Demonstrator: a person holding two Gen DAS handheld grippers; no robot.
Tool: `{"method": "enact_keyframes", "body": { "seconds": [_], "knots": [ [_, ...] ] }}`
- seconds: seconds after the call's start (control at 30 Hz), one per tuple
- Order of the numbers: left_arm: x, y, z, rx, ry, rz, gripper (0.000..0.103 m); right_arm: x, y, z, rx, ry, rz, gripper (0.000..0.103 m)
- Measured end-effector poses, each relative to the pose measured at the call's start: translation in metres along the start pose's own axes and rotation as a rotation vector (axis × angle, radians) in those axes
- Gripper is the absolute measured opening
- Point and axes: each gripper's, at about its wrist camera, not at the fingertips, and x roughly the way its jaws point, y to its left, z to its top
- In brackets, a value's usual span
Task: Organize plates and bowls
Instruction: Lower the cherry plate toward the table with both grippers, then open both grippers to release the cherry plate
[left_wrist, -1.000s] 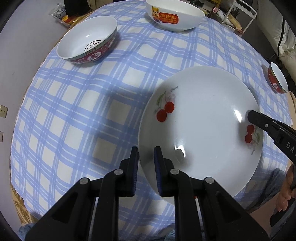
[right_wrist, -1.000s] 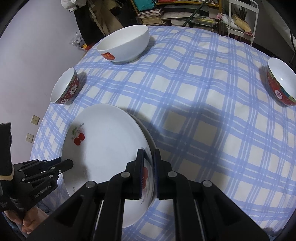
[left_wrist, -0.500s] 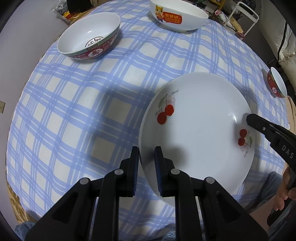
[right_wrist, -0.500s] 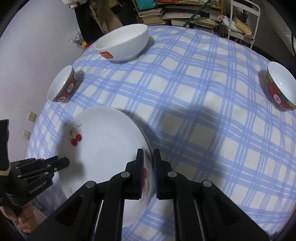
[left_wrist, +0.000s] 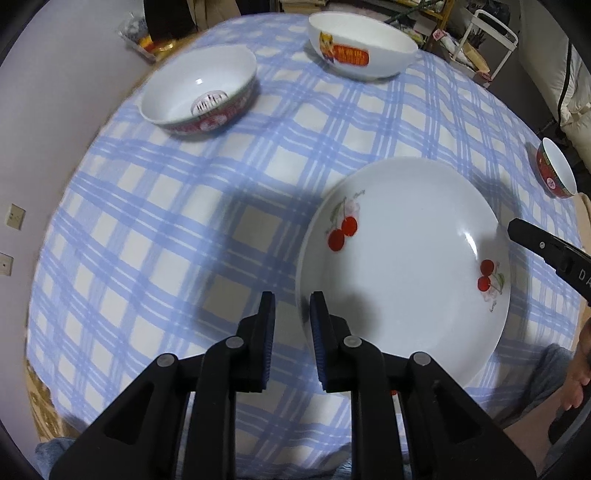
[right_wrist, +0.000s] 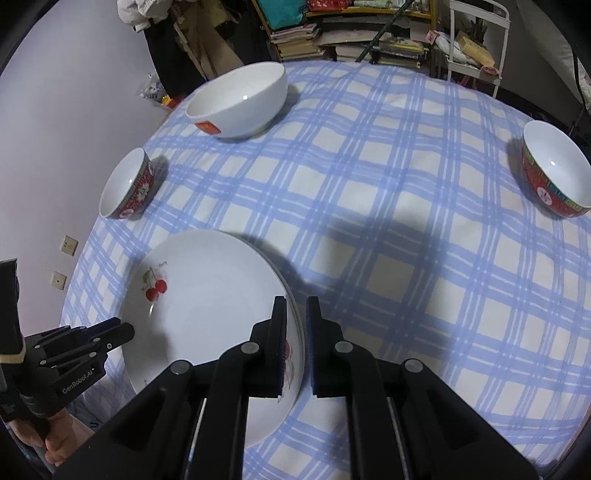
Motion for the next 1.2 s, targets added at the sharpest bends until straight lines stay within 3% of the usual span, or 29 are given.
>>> {"method": "enact_keyframes", "body": {
  "seconds": [0.23, 0.3, 0.37, 0.43, 0.5, 0.53, 0.57, 0.67, 0.77, 0.97, 1.2],
  "knots": [
    [-0.012, 0.013, 0.007, -0.045, -0.022, 0.008, 0.023, -0.019, -0.006, 0.005, -0.016, -0.046, -0.013, 0.014],
    [-0.015, 0.015, 0.013, -0.044, -0.033, -0.008, 0.030, -0.025, -0.008, 0.010, -0.027, -0.064, -0.018, 0.023],
    [-0.019, 0.016, 0.020, -0.034, -0.053, -0.004, 0.035, -0.030, -0.008, 0.016, -0.048, -0.082, -0.025, 0.042],
    [-0.026, 0.018, 0.029, -0.031, -0.073, -0.016, 0.041, -0.038, -0.008, 0.025, -0.072, -0.105, -0.021, 0.044],
    [-0.033, 0.019, 0.040, -0.043, -0.084, -0.049, 0.052, -0.044, -0.008, 0.034, -0.082, -0.124, -0.028, 0.053],
    [-0.036, 0.020, 0.044, -0.045, -0.087, -0.055, 0.055, -0.045, -0.008, 0.038, -0.085, -0.132, -0.034, 0.065],
    [-0.040, 0.020, 0.050, -0.042, -0.091, -0.053, 0.062, -0.047, -0.008, 0.044, -0.089, -0.145, -0.049, 0.073],
    [-0.050, 0.019, 0.070, -0.045, -0.114, -0.034, 0.083, -0.048, -0.009, 0.061, -0.095, -0.166, -0.074, 0.083],
    [-0.059, 0.018, 0.092, -0.054, -0.161, -0.023, 0.087, -0.045, -0.007, 0.077, -0.102, -0.169, -0.058, 0.096],
    [-0.050, 0.021, 0.144, -0.091, -0.182, -0.011, 0.089, -0.037, -0.001, 0.114, -0.108, -0.168, 0.052, 0.097],
    [-0.022, 0.024, 0.182, -0.134, -0.181, -0.034, 0.089, -0.012, 0.012, 0.154, -0.191, -0.193, -0.028, 0.101]
  ]
}}
